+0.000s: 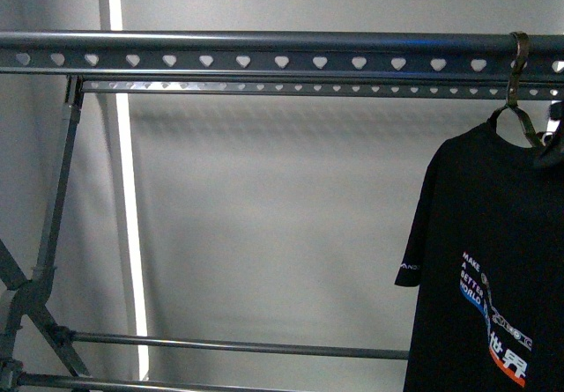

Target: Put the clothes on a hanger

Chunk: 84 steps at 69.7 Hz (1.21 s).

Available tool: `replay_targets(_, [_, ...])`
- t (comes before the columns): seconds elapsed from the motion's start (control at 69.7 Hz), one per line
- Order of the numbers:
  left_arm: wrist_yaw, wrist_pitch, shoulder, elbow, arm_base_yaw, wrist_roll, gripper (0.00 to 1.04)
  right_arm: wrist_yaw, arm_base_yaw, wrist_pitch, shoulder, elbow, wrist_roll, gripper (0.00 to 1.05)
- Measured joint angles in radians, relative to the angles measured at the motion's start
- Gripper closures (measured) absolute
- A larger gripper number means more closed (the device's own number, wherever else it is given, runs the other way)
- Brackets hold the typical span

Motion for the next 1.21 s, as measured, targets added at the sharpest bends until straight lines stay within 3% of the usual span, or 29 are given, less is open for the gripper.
replay_targets(0.144, [0.000, -0.049, -0.047, 0.000, 0.000, 0.000, 1.01, -0.008, -0.019, 0.355, -0.323, -0.323, -0.009, 0.19])
replay_targets(0.187, [0.000, -0.068, -0.068, 0.000, 0.000, 0.000, 1.01, -0.002, -0.021, 0.478, -0.514, -0.506, -0.022, 0.07])
replay_targets(0.287, [0.000, -0.111, -0.109, 0.000, 0.000, 0.000, 1.01, 0.113, 0.034, 0.647, -0.939, -0.949, -0.104, 0.07])
replay_targets(0.344, [0.000, -0.132, -0.129, 0.000, 0.000, 0.000, 1.01, 0.244, 0.130, 0.446, -1.164, -1.109, -0.147, 0.20])
replay_targets(0.388, [0.000, -0.186, -0.173, 0.000, 0.000, 0.000, 1.01, 0.246, 0.158, 0.359, -1.250, -1.164, -0.159, 0.29])
replay_targets(0.459, [0.001, -0.301, -0.283, 0.000, 0.000, 0.000, 1.01, 0.263, 0.164, 0.344, -1.312, -1.208, -0.171, 0.45])
replay_targets(0.488, [0.001, -0.307, -0.297, 0.000, 0.000, 0.000, 1.01, 0.264, 0.164, 0.345, -1.329, -1.227, -0.174, 0.54])
replay_targets(0.761, [0.000, -0.310, -0.301, 0.000, 0.000, 0.000, 1.01, 0.264, 0.166, 0.347, -1.417, -1.316, -0.181, 1.04])
replay_targets(1.206, [0.000, -0.310, -0.302, 0.000, 0.000, 0.000, 1.01, 0.263, 0.166, 0.293, -1.544, -1.385, -0.180, 1.02])
